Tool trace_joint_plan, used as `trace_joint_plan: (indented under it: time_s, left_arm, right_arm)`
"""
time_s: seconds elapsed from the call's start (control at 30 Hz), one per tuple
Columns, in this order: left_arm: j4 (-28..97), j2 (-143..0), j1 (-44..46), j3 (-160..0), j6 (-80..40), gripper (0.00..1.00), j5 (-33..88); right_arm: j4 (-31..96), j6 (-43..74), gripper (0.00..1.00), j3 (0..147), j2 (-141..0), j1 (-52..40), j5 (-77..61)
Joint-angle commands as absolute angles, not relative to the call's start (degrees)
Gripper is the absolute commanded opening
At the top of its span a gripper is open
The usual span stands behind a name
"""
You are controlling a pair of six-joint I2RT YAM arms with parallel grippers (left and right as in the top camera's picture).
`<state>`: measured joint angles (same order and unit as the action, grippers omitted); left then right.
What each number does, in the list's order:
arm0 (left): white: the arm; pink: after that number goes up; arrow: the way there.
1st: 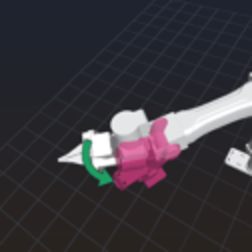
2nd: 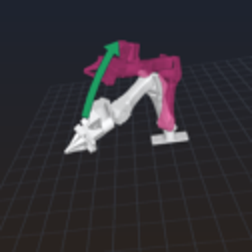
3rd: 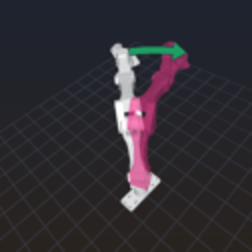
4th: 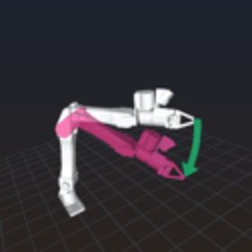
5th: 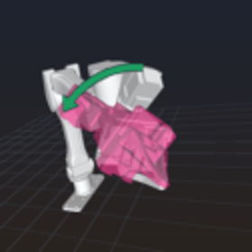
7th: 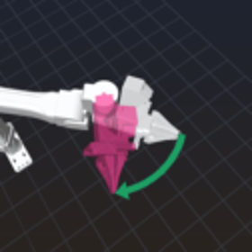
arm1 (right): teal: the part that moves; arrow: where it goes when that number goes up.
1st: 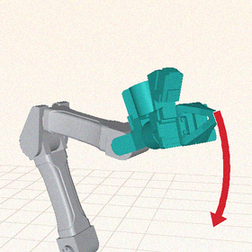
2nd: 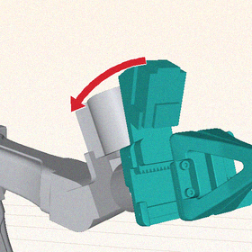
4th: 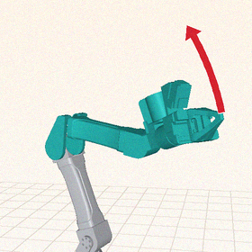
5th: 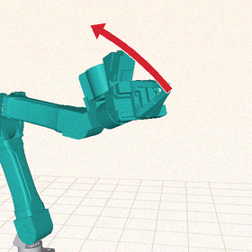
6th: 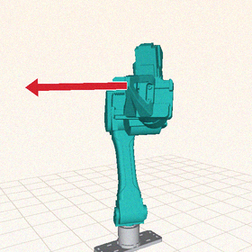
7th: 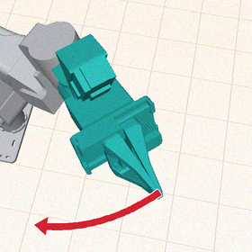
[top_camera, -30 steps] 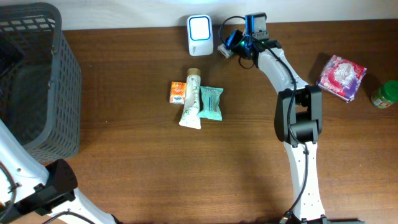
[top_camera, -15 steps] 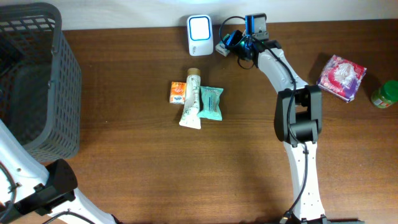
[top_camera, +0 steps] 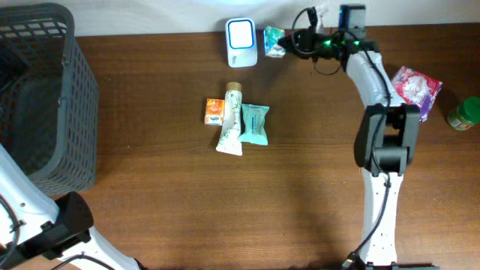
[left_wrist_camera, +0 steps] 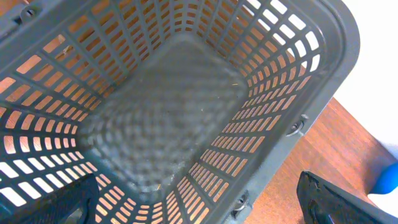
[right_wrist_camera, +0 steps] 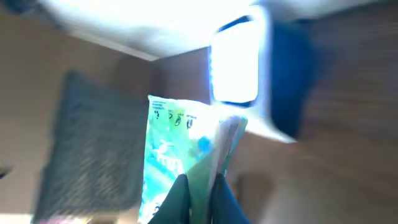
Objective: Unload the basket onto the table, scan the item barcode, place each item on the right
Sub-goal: 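Carry the box right and place it beside the snack pack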
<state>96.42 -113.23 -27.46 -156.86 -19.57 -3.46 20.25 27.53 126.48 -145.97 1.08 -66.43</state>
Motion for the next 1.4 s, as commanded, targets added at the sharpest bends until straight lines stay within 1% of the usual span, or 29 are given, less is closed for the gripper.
trace_joint_plan:
  time_s: [0.0,0.13,0.37,0.5,0.53,0.57,0.67,0.73,0.77,0.83,0.87,0.93,0.97,1.07,1.1,1.13,1.17,1.2,1.27,1.37]
  left_arm:
    - [96.36,-112.9,-27.55,-157.01,-19.92,0.99,-3.75]
    - [96.36,-112.9,-27.55,-157.01,-19.92,0.99,-3.75]
    - [96.36,-112.9,-27.55,-157.01,-19.92,0.99,-3.75]
    - [96.36,-112.9,-27.55,-157.01,-19.92,0.99,-3.75]
    - [96.36,-112.9,-27.55,-157.01,-19.92,0.99,-3.75]
    - [96.36,-112.9,-27.55,-157.01,-19.92,0.99,-3.75]
    - [96.36,-112.9,-27.55,-157.01,-19.92,0.99,-3.75]
    - [96.36,-112.9,-27.55,-157.01,-19.92,0.99,-3.75]
    - [96.36,-112.9,-27.55,-157.01,-19.92,0.99,-3.75]
    - [96.36,-112.9,-27.55,-157.01,-19.92,0.99,-3.75]
    - [96.36,-112.9,-27.55,-157.01,-19.92,0.99,-3.75]
    - [96.36,-112.9,-27.55,-157.01,-19.92,0.99,-3.75]
    - [96.36,-112.9,-27.55,-157.01,-19.92,0.99,-3.75]
    - [96.36,-112.9,-27.55,-157.01,-19.92,0.99,-3.75]
    - [96.36,-112.9,-27.55,-157.01,-19.92,0.99,-3.75]
    - [96.36,-112.9,-27.55,-157.01,-19.92,0.99,-3.75]
    - [96.36,-112.9,-27.55,-157.01,-19.92,0.99,-3.75]
    - [96.36,-112.9,-27.55,-157.01,-19.92,0.99,-3.75]
    - [96.36,-112.9,-27.55,-157.01,-19.92,0.99,-3.75]
    - [96.36,-112.9,-27.55,-157.01,-19.92,0.99,-3.75]
  right_arm:
    - [17.47,25.8,0.04,126.65,-143.94,2.28,-88.95]
    - [17.63,30.74,0.04,126.65,-143.92,1.28,-88.95]
    - [16.45,31.24,0.04,126.65,-143.92,-0.51,-88.42]
    - [16.4,33.65,0.04,127.15,-143.92,-5.06,-76.09]
    - [16.43,34.61,0.04,128.25,-143.92,-5.74,-75.92]
    - [16.45,34.57,0.04,130.87,-143.92,-7.07,-72.79]
    - [16.69,33.21,0.04,135.39,-143.92,-8.75,-55.09]
    - [18.61,27.33,0.04,137.49,-143.92,-9.74,-33.45]
    - [20.88,19.35,0.04,137.93,-143.92,-11.14,-19.99]
    - [25.61,-3.11,0.04,137.91,-143.94,-16.1,5.28]
    - [25.65,-10.09,0.04,137.8,-143.98,-18.44,12.47]
    - [23.31,-20.18,0.04,137.8,-143.98,-22.22,15.81]
    - [23.14,-21.02,0.04,137.8,-143.98,-22.87,15.94]
    - [25.39,-20.64,0.04,137.8,-144.07,-23.18,15.97]
    - [26.72,-16.12,0.04,137.84,-144.03,-23.11,16.99]
    - [27.97,-8.75,0.04,138.43,-143.63,-22.63,20.03]
    - [31.33,-2.59,0.04,139.48,-142.63,-21.52,19.97]
    - [35.07,1.34,0.04,140.25,-140.84,-19.59,20.01]
    - [40.05,4.91,0.04,140.66,-138.23,-15.4,20.01]
    - [54.76,5.02,0.04,140.7,-135.35,-2.04,20.18]
